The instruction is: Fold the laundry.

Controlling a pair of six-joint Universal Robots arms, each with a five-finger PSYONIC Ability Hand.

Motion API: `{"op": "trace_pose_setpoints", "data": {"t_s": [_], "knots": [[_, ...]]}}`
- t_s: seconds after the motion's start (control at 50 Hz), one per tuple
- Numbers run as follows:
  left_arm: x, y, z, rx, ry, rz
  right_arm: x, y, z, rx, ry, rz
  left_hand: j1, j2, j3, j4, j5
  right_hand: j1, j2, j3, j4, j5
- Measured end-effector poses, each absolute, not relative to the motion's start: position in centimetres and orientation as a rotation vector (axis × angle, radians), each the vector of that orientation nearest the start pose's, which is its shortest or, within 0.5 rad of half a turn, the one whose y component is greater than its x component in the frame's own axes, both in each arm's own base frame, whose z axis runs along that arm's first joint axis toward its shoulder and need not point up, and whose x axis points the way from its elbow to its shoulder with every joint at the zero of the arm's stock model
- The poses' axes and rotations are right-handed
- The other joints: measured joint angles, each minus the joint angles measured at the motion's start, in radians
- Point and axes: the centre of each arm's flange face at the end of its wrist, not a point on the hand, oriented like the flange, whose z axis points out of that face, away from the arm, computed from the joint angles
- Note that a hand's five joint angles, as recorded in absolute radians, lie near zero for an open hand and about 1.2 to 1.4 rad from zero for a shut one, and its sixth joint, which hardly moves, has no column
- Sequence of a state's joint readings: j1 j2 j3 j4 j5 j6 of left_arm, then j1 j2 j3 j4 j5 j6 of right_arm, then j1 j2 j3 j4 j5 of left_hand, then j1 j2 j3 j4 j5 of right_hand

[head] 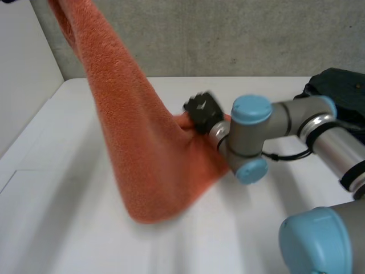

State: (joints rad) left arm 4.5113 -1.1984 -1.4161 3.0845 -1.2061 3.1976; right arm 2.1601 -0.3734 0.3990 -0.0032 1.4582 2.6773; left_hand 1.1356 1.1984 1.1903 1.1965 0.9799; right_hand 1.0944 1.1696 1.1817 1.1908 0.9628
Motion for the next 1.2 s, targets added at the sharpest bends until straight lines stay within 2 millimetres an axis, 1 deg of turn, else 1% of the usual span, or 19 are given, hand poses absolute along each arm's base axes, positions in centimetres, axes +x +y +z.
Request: {"op": "trace_pose_setpoints", "data": {"t_s": [0.06, 0.14, 0.2, 0.26, 0.32, 0.4, 0.44, 0.52, 0.56, 0.58, 0.64, 0.68, 0.74, 0.8, 0.86, 0.94, 1.02, 1.08, 1.2], "knots": [[-19.7, -19.4, 44.0, 0.721, 1.758, -2.845, 39.6, -38.1, 18.6, -1.056, 1.783, -2.237, 0.0, 0.0, 0.0, 0.0, 0.0, 0.0, 0.0, 0.0, 0.001, 0.0], [-18.8, -22.4, 42.9, 0.66, 1.804, -2.784, 37.0, -39.6, 23.6, -0.958, 1.776, -2.394, 0.0, 0.0, 0.0, 0.0, 0.0, 0.0, 0.0, 0.0, 0.002, 0.0], [-18.3, -25.1, 41.7, 0.623, 1.851, -2.737, 34.9, -39.4, 26.7, -0.973, 1.817, -2.434, 0.0, 0.0, 0.0, 0.0, 0.0, 0.0, 0.0, 0.0, 0.002, 0.0], [-18.2, -27.9, 40.0, 0.601, 1.917, -2.689, 33.1, -37.8, 27.8, -1.072, 1.922, -2.371, 0.0, 0.0, 0.0, 0.0, 0.0, 0.0, 0.0, 0.0, 0.002, 0.0], [-18.5, -30.2, 37.9, 0.593, 1.994, -2.635, 31.7, -35.4, 27.4, -1.208, 2.047, -2.235, 0.0, 0.0, 0.0, 0.0, 0.0, 0.0, 0.0, 0.0, 0.002, 0.0], [-19.4, -32.7, 34.7, 0.602, 2.101, -2.543, 30.3, -31.4, 25.1, -1.395, 2.186, -1.997, 0.0, 0.0, 0.0, 0.0, 0.0, 0.0, 0.0, 0.001, 0.002, 0.0], [-19.9, -33.8, 32.9, 0.617, 2.153, -2.485, 29.8, -29.4, 23.6, -1.473, 2.227, -1.884, 0.0, 0.0, 0.0, 0.0, 0.0, 0.0, 0.0, 0.001, 0.002, 0.0], [-21.1, -35.6, 28.5, 0.672, 2.261, -2.334, 29.5, -25.6, 19.3, -1.59, 2.258, -1.687, 0.0, 0.0, 0.0, 0.0, 0.0, 0.0, 0.0, 0.001, 0.002, 0.0], [-21.6, -35.9, 26.7, 0.704, 2.303, -2.262, 29.7, -24.6, 17.4, -1.616, 2.257, -1.641, 0.0, 0.0, 0.0, 0.0, 0.0, -0.06, -0.097, -0.103, -0.105, -0.072], [-21.7, -36.0, 26.0, 0.716, 2.318, -2.235, 29.7, -24.4, 16.8, -1.622, 2.257, -1.631, 0.0, 0.0, 0.0, 0.0, 0.0, -0.156, -0.217, -0.22, -0.223, -0.185], [-22.4, -35.9, 23.5, 0.774, 2.374, -2.122, 29.8, -24.0, 14.9, -1.622, 2.27, -1.63, 0.0, 0.0, 0.0, 0.0, 0.0, -0.607, -0.707, -0.702, -0.706, -0.68], [-22.7, -35.6, 22.4, 0.802, 2.396, -2.069, 29.7, -24.3, 14.6, -1.597, 2.288, -1.657, 0.0, 0.0, 0.0, 0.0, 0.0, -0.732, -0.817, -0.827, -0.838, -0.801], [-22.9, -35.0, 21.5, 0.832, 2.409, -2.016, 29.4, -25.1, 15.5, -1.533, 2.304, -1.723, 0.0, 0.0, 0.0, 0.0, 0.0, -0.765, -0.832, -0.868, -0.871, -0.845], [-22.8, -34.5, 21.5, 0.847, 2.401, -1.998, 28.9, -25.7, 17.6, -1.461, 2.293, -1.797, 0.0, 0.0, 0.0, 0.0, 0.0, -0.765, -0.832, -0.872, -0.871, -0.845], [-22.6, -33.8, 21.9, 0.863, 2.368, -1.998, 28.0, -26.4, 20.5, -1.403, 2.267, -1.854, 0.0, 0.0, 0.0, 0.0, 0.0, -0.765, -0.832, -0.872, -0.871, -0.849], [-22.2, -33.1, 22.8, 0.884, 2.314, -2.011, 26.4, -27.6, 23.0, -1.383, 2.286, -1.827, 0.0, 0.0, 0.0, 0.0, 0.0, -0.765, -0.832, -0.872, -0.871, -0.849], [-21.9, -32.5, 23.5, 0.901, 2.274, -2.027, 25.5, -29.0, 24.0, -1.41, 2.335, -1.733, 0.0, 0.0, 0.0, 0.0, 0.0, -0.765, -0.831, -0.869, -0.87, -0.833], [-21.8, -32.1, 23.9, 0.913, 2.26, -2.037, 25.2, -30.1, 24.2, -1.467, 2.364, -1.659, 0.0, 0.0, 0.0, 0.0, 0.0, -0.735, -0.828, -0.825, -0.838, -0.775], [-21.7, -31.8, 24.1, 0.924, 2.254, -2.045, 25.7, -32.2, 22.9, -1.62, 2.376, -1.552, 0.0, 0.0, 0.0, 0.0, 0.0, -0.662, -0.751, -0.754, -0.759, -0.698]]}}
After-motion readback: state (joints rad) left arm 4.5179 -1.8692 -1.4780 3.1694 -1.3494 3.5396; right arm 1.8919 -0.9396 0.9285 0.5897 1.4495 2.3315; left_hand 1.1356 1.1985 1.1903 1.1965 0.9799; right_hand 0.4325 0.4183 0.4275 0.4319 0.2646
